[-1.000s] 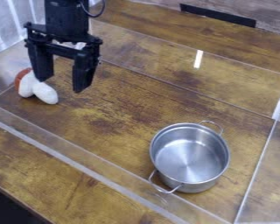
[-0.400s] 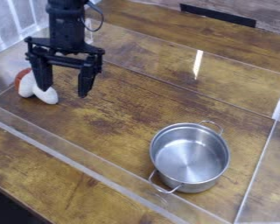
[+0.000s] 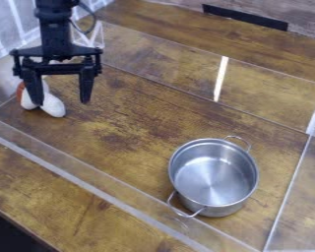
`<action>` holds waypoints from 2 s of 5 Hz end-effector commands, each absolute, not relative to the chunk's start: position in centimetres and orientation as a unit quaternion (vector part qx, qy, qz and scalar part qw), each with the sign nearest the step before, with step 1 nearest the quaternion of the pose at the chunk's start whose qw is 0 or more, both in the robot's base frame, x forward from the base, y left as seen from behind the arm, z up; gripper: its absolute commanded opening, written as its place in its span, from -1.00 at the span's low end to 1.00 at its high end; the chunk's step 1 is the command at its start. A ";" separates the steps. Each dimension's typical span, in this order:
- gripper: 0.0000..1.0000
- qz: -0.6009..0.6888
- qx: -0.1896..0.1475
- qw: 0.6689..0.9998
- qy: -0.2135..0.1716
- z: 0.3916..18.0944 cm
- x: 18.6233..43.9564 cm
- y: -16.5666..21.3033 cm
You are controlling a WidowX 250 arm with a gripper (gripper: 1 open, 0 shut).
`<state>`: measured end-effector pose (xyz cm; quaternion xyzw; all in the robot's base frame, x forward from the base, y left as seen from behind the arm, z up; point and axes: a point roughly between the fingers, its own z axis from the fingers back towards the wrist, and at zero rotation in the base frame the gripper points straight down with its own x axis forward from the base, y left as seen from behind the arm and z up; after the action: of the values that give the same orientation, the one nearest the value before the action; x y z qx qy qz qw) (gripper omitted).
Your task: Put the mushroom in the silver pot
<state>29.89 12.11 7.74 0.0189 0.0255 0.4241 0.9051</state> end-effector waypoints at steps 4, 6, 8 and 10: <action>1.00 0.727 -0.061 0.684 -0.006 8.5 31.0 19.2; 1.00 0.777 -0.069 0.626 0.002 7.7 32.1 19.6; 1.00 0.813 -0.071 0.578 0.005 6.7 32.5 19.5; 1.00 0.844 -0.070 0.532 0.005 6.4 32.8 19.1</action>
<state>32.63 19.19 5.06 -0.0630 0.0226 0.8451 0.5303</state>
